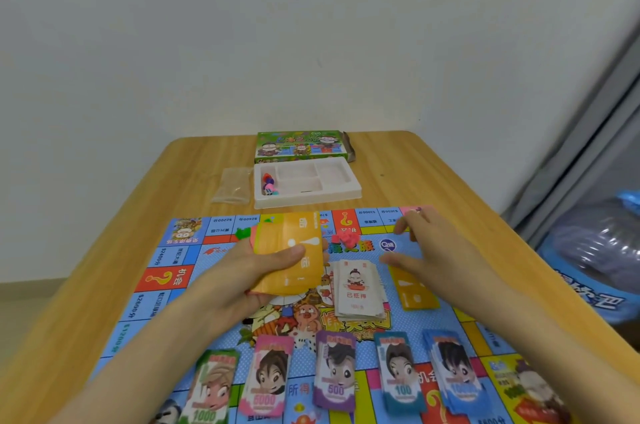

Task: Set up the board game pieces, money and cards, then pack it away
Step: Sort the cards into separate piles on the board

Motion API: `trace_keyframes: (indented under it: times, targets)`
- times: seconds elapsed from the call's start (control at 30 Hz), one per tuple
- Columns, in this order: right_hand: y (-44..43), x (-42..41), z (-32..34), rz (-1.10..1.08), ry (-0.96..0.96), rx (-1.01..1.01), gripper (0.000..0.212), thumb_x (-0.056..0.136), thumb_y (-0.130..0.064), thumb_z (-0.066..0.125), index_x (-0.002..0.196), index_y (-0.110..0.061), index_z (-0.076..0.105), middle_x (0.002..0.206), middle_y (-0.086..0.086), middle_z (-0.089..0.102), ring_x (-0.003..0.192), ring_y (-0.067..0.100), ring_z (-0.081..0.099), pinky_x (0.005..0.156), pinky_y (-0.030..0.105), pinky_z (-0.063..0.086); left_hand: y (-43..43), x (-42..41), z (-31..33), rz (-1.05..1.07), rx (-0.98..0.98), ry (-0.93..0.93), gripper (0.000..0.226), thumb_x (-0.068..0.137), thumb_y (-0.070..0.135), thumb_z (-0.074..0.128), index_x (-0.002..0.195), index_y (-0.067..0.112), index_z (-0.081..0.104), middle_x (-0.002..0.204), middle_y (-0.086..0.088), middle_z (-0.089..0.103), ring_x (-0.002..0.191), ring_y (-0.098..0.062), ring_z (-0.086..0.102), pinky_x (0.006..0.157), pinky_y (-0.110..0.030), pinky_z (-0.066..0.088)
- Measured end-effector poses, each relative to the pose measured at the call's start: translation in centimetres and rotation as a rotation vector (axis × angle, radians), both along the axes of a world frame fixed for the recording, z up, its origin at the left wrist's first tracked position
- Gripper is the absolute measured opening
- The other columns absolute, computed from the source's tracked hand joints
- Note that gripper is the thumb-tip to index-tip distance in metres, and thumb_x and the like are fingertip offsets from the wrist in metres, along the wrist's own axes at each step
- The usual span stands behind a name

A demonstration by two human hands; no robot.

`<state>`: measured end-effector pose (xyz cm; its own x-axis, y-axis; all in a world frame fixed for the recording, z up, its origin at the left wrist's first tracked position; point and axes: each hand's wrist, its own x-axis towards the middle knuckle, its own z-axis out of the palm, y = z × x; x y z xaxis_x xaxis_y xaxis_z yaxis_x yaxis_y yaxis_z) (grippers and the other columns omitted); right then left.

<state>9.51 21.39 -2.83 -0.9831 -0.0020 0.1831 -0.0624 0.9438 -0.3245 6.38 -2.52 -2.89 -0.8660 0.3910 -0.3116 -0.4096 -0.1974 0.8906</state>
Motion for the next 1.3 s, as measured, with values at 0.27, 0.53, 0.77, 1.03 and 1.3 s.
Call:
trace_keyframes:
  times: [0.27,0.53,0.77,1.03,1.3]
  targets:
    - [-5.6,-0.7,1.4,0.308,0.041,-0.713,0.019,0.078,-0.03,0.073,0.09,-0.025,0.058,0.073,-0.004,0.06,0.069,0.02,0.061,0.066,0.032,0.053,0.8,1.1,0.5,-0.013,-0.021,0.067,0.042,0.061,0.006,0.068,0.102,0.012,0.062,0.085,-0.009,0.075,0.071,-0.02,0.072,0.063,-0.033,0.059]
    - [-6.1,-1.4,1.5,0.285,0.07,-0.804,0.023,0.084,-0.008,0.067,0.082,-0.023,0.05,0.056,0.003,0.055,0.047,0.015,0.056,0.045,0.026,0.044,0.8,1.0,0.3,-0.016,-0.044,0.103,0.041,0.062,0.006,0.068,0.103,0.01,0.065,0.093,-0.013,0.074,0.077,-0.023,0.072,0.065,-0.034,0.06]
    - [-2.2,-2.0,3.2,0.123,-0.11,-0.75,0.012,0.089,-0.014,0.062,0.094,-0.016,0.05,0.06,0.006,0.06,0.044,0.003,0.049,0.042,0.013,0.037,0.9,1.0,0.3,0.016,-0.087,0.08,0.039,0.06,0.008,0.07,0.099,0.012,0.065,0.089,-0.012,0.075,0.074,-0.022,0.073,0.064,-0.032,0.06]
    - [4.3,-2.1,3.8,0.065,-0.576,-0.525,0.02,0.084,-0.012,0.067,0.102,-0.016,0.058,0.065,0.009,0.063,0.049,0.012,0.054,0.048,0.021,0.047,0.9,1.1,0.5,0.038,-0.132,0.076,0.044,0.059,0.009,0.071,0.103,0.011,0.063,0.093,-0.013,0.074,0.078,-0.024,0.073,0.072,-0.036,0.058]
    - [3.3,-2.5,2.6,0.035,-0.679,-0.421,0.016,0.087,-0.013,0.065,0.098,-0.016,0.053,0.063,0.003,0.066,0.047,0.01,0.061,0.047,0.02,0.049,0.9,1.2,0.7,0.036,-0.142,0.075,0.045,0.058,0.009,0.07,0.102,0.012,0.062,0.092,-0.012,0.074,0.079,-0.024,0.073,0.072,-0.036,0.058]
